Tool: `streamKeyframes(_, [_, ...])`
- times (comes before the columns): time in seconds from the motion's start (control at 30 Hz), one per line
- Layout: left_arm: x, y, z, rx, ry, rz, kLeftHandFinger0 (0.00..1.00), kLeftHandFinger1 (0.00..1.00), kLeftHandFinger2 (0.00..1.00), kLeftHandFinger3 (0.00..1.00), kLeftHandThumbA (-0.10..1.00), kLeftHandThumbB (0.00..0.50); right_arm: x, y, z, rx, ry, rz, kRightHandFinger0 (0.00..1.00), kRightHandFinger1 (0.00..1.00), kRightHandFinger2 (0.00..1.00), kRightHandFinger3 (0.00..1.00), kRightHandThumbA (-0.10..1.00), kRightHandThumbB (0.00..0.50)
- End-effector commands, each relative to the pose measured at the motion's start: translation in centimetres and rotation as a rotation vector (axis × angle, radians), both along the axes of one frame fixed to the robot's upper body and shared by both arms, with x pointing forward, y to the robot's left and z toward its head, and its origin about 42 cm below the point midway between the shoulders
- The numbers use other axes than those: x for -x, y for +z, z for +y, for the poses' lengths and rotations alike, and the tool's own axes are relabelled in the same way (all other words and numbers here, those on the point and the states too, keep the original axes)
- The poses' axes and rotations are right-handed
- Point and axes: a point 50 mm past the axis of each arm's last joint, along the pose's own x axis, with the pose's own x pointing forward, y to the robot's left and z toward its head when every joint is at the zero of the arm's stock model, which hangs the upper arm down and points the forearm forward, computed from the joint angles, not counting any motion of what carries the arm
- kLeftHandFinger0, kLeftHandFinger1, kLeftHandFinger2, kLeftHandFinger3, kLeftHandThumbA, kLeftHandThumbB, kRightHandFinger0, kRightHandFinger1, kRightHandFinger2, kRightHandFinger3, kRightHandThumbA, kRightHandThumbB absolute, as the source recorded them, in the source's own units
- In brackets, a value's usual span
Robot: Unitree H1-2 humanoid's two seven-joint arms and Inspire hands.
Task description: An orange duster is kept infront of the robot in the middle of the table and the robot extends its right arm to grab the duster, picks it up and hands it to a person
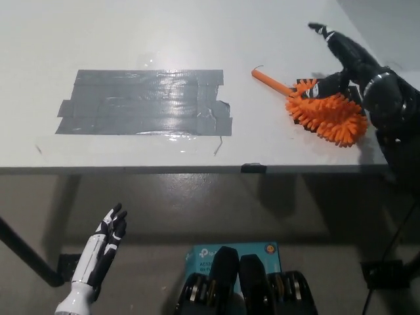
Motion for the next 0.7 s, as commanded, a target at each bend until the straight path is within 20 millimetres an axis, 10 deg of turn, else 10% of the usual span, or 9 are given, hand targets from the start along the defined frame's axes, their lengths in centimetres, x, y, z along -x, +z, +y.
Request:
streamKeyframes(0.0, [-0.1,1.3,-0.3,-0.003,-0.036,-0.072,0.97,1.0,1.0,1.0,0.93,0.162,-2.0,1.3,0.5,0.04,-0.044,0.117,1.0,1.0,1.0,1.0,1.0,0.467])
streamKeyframes(0.67, [-0.5,1.6,0.0,-0.021,-0.036,-0.075,0.97,1.0,1.0,1.0,0.9,0.177,-2.5,-2.5,0.6,0.236,-0.074,0.259,1.0,1.0,1.0,1.0,1.0,0.449])
